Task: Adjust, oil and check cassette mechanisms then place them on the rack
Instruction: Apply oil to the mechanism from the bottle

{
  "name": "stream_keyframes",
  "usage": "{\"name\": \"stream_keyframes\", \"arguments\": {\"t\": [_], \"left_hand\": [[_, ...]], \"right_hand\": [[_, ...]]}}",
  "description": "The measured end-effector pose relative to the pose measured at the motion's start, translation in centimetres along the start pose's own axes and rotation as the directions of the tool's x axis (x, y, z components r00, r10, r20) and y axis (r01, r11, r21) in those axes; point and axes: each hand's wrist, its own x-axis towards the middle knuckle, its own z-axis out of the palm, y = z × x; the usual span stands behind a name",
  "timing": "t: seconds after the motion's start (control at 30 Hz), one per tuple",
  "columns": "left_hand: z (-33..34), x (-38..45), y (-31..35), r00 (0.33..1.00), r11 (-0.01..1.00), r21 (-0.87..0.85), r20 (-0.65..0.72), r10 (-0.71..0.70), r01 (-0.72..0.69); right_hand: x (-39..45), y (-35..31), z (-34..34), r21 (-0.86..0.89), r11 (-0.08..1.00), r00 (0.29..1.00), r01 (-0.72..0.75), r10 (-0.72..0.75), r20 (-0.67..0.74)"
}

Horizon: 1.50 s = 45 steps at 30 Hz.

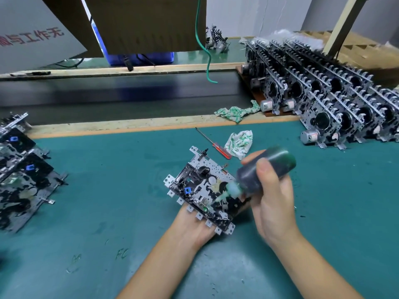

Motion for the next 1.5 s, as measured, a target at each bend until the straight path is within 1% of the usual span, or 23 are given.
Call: {"name": "stream_keyframes", "arguments": {"t": [0.07, 0.17, 0.23, 0.27, 0.3, 0.33, 0.37, 0.43, 0.63, 0.73, 0.77, 0.8, 0.83, 0.9, 0.97, 1.0, 1.07, 1.23, 1.3, 1.37, 1.4, 1.43, 1.5], "left_hand": [[-0.6, -0.2, 0.6, 0.992, 0.994, -0.11, 0.121, 0.026, -0.013], [-0.7, -0.7, 1.3, 0.981, 0.997, 0.063, 0.194, 0.023, -0.036], [0.2, -0.9, 1.7, 0.982, 0.97, 0.205, 0.163, 0.096, -0.129], [0.2, -0.7, 1.9, 0.984, 0.922, 0.344, 0.037, 0.173, -0.175], [0.7, -0.5, 2.2, 0.928, 0.77, 0.598, -0.11, 0.355, -0.224], [1.0, -0.4, 2.3, 0.813, 0.535, 0.814, -0.145, 0.563, -0.225], [1.2, -0.3, 2.5, 0.738, 0.339, 0.916, -0.077, 0.67, -0.212], [1.3, 0.2, 2.7, 0.721, 0.124, 0.975, 0.048, 0.691, -0.184], [0.7, -0.1, 2.6, 0.775, -0.14, 0.989, 0.13, 0.619, -0.055], [0.1, -0.7, 2.9, 0.806, -0.227, 0.974, 0.154, 0.572, -0.025], [-0.1, -0.9, 3.3, 0.82, -0.232, 0.973, 0.149, 0.552, -0.021], [-0.4, -1.1, 3.8, 0.836, -0.237, 0.971, 0.142, 0.529, -0.015], [-0.8, -1.3, 4.4, 0.855, -0.25, 0.968, 0.138, 0.499, -0.01], [-1.6, -1.6, 5.1, 0.898, -0.279, 0.96, 0.133, 0.419, -0.012], [-2.3, -1.7, 5.1, 0.906, -0.297, 0.953, 0.179, 0.384, -0.062], [-2.5, -1.6, 5.1, 0.897, -0.296, 0.951, 0.204, 0.391, -0.087], [-2.5, -1.6, 4.9, 0.886, -0.277, 0.954, 0.222, 0.407, -0.111], [-2.4, -1.8, 5.2, 0.912, -0.208, 0.969, 0.202, 0.357, -0.133], [-2.2, -2.1, 5.7, 0.925, -0.112, 0.979, 0.195, 0.326, -0.167], [-2.0, -2.3, 6.3, 0.938, 0.168, 0.964, 0.147, 0.314, -0.207], [-2.1, -2.3, 6.6, 0.963, 0.358, 0.913, 0.106, 0.25, -0.193], [-2.0, -2.3, 6.7, 0.99, 0.554, 0.822, 0.074, 0.121, -0.129], [-1.6, -2.4, 6.2, 0.987, 0.794, 0.606, 0.091, -0.131, 0.05]], "right_hand": [[0.7, -0.6, -0.8, 0.112, 0.994, 0.998, 0.001, 0.006, -0.064], [2.2, -1.6, -2.5, 0.003, 0.999, 0.979, 0.042, -0.04, -0.198], [3.0, -1.7, -3.6, -0.183, 0.982, 0.962, 0.052, -0.099, -0.256], [3.3, -1.6, -4.1, -0.251, 0.967, 0.957, 0.053, -0.121, -0.265], [3.5, -1.4, -4.7, -0.316, 0.947, 0.954, 0.05, -0.139, -0.265], [3.8, -1.2, -5.2, -0.39, 0.92, 0.952, 0.043, -0.155, -0.262], [4.1, -0.9, -5.8, -0.463, 0.886, 0.95, 0.037, -0.175, -0.259], [4.6, -0.2, -6.7, -0.552, 0.834, 0.948, 0.029, -0.199, -0.25], [4.9, 1.2, -7.0, -0.495, 0.859, 0.954, -0.129, -0.029, -0.299], [3.5, 0.0, -5.4, -0.761, 0.641, 0.877, 0.096, -0.416, -0.24], [2.9, -0.7, -4.8, -0.81, 0.542, 0.831, 0.224, -0.541, -0.132], [2.4, -1.5, -4.2, -0.817, 0.475, 0.825, 0.327, -0.566, 0.001], [2.0, -2.2, -3.5, -0.8, 0.451, 0.862, 0.396, -0.482, 0.155], [1.7, -2.8, -2.6, -0.826, 0.359, 0.892, 0.434, -0.048, 0.449], [2.0, -2.1, -2.7, -0.836, 0.054, 0.766, 0.546, 0.37, 0.525], [2.2, -1.7, -2.9, -0.795, -0.07, 0.721, 0.602, 0.476, 0.504], [2.8, -1.2, -3.2, -0.752, -0.182, 0.693, 0.634, 0.565, 0.447], [3.3, -1.3, -2.8, -0.785, -0.152, 0.716, 0.601, 0.539, 0.444], [3.0, -1.5, -2.7, -0.793, -0.107, 0.702, 0.6, 0.546, 0.457], [2.6, -2.0, -2.9, -0.857, 0.066, 0.687, 0.511, 0.568, 0.454], [2.3, -2.2, -2.8, -0.885, 0.229, 0.67, 0.405, 0.585, 0.458], [1.9, -2.4, -2.7, -0.874, 0.425, 0.633, 0.235, 0.615, 0.469], [0.6, -2.4, -1.8, -0.676, 0.711, 0.503, -0.193, 0.663, 0.554]]}}
